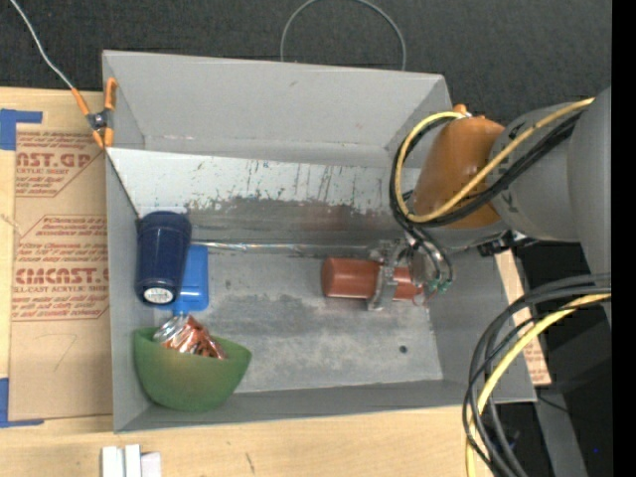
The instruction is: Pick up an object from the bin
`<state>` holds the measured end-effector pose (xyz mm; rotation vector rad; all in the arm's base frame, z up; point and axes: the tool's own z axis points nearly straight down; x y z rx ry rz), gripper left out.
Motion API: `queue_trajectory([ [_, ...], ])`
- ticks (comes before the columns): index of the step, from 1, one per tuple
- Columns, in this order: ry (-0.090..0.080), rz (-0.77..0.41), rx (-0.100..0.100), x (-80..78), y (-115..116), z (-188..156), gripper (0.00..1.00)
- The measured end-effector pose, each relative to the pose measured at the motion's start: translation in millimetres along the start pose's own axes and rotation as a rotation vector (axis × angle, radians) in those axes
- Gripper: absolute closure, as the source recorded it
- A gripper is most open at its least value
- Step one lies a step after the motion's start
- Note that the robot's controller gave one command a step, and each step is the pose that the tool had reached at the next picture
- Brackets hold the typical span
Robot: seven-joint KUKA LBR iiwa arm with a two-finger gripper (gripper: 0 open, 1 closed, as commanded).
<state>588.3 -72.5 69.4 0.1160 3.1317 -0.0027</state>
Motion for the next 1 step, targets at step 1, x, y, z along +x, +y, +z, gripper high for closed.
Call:
queue_trajectory([
  [1,-0.004,-0.008,0.000,3.1,-2.7,-26.4,1.00],
])
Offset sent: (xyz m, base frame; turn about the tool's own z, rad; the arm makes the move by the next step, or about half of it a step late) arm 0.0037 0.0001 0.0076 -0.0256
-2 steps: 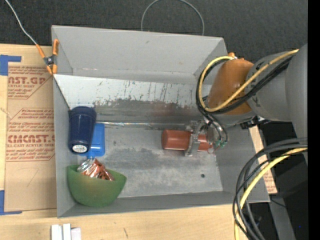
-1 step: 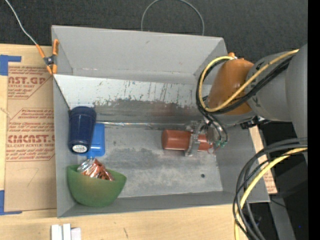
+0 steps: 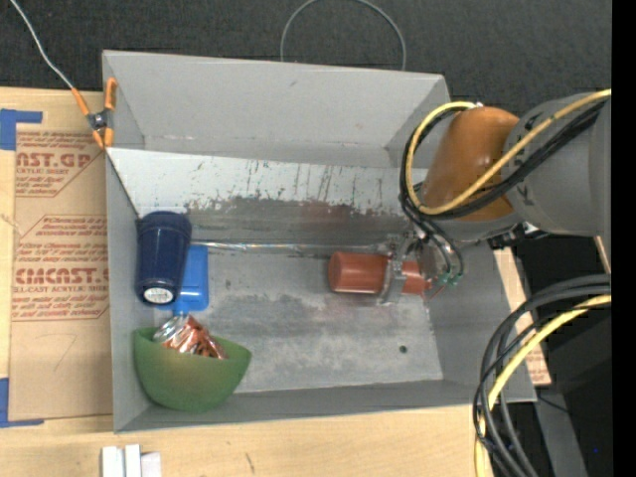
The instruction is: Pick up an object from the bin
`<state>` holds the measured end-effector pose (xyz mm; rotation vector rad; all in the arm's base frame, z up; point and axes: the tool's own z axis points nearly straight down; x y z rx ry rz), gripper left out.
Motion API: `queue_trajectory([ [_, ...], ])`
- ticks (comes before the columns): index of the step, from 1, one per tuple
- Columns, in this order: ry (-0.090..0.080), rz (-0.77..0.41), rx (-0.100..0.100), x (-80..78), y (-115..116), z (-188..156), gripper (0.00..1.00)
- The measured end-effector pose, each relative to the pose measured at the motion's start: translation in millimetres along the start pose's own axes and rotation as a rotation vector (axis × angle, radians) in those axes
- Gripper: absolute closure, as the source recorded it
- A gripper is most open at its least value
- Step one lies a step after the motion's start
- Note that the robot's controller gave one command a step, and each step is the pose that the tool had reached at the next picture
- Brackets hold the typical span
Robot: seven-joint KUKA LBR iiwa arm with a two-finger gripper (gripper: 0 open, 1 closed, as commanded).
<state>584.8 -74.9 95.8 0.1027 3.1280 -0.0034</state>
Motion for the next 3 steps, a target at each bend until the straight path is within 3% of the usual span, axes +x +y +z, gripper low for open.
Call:
queue_trajectory([
  [1,0.003,-0.017,0.000,-6.6,3.3,20.4,1.00],
  [2,0.004,-0.029,0.000,0.9,3.5,-70.9,1.00],
  [3,-0.004,-0.015,0.000,-4.3,4.0,-29.2,1.00],
])
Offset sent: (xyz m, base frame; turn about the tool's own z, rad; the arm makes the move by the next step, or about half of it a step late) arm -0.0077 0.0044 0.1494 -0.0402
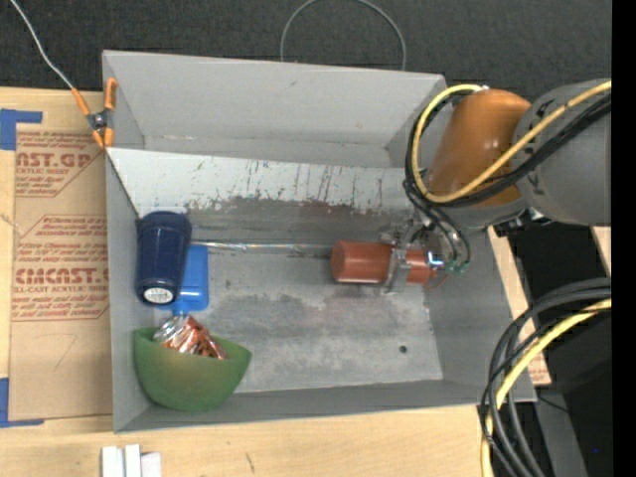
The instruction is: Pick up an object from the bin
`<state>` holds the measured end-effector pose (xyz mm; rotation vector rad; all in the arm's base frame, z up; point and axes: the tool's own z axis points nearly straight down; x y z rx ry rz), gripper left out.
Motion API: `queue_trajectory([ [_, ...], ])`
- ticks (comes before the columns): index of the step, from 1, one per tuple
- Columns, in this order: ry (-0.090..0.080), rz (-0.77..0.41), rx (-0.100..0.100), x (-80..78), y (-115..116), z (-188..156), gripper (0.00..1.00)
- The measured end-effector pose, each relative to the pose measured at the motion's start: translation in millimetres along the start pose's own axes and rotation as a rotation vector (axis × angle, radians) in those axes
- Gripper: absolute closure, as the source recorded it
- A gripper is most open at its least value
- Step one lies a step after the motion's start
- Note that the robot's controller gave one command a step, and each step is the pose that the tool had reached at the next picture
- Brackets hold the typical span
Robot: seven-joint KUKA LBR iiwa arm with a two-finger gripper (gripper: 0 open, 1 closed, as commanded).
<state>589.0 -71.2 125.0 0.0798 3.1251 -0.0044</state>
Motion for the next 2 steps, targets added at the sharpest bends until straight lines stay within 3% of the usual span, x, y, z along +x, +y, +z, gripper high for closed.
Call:
queue_trajectory([
  [1,0.010,-0.010,0.000,1.8,-3.1,-50.4,1.00],
  [2,-0.005,0.010,-0.001,-2.0,4.2,-1.5,1.00],
])
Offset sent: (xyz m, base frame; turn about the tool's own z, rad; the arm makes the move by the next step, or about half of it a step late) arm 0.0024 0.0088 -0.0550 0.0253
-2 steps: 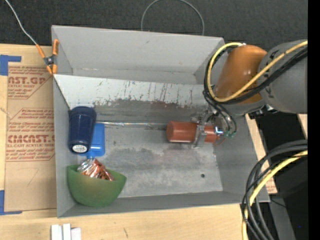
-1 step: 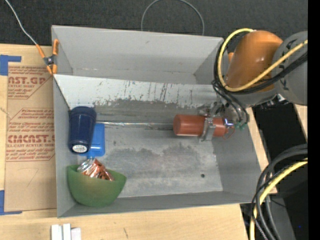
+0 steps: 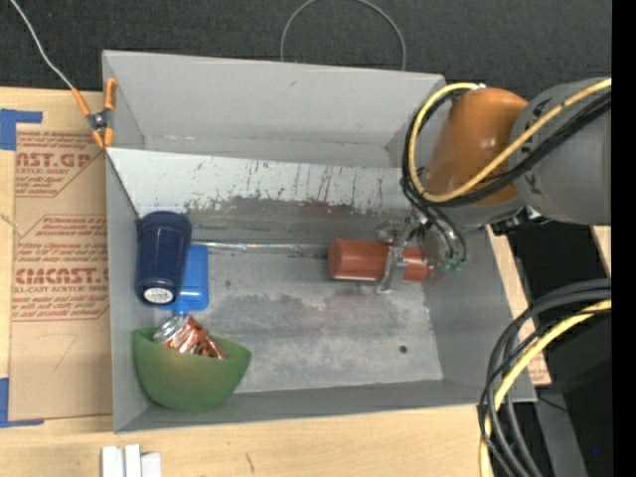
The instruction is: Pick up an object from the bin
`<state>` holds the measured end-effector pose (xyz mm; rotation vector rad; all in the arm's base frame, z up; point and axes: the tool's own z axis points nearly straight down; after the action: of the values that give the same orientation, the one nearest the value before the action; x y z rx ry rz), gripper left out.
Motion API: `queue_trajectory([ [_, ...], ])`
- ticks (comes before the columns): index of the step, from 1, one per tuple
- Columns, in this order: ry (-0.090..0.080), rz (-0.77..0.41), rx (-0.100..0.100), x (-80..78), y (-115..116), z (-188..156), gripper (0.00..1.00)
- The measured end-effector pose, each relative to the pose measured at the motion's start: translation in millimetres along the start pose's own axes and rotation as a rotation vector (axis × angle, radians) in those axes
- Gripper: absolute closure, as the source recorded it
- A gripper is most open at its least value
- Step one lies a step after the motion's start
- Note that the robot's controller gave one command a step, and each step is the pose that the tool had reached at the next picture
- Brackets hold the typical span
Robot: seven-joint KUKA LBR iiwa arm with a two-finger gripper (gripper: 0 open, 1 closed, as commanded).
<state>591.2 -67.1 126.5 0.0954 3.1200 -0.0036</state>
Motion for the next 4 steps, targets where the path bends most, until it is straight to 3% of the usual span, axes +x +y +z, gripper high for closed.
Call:
queue_trajectory([
  [1,0.012,0.008,-0.001,5.2,-4.7,-66.2,1.00],
  [2,-0.002,-0.001,0.001,0.6,0.0,-5.4,1.00],
  [3,0.010,-0.008,0.000,8.6,-3.9,-68.5,1.00],
  [4,-0.002,-0.006,0.001,6.0,-2.7,-86.4,1.00],
])
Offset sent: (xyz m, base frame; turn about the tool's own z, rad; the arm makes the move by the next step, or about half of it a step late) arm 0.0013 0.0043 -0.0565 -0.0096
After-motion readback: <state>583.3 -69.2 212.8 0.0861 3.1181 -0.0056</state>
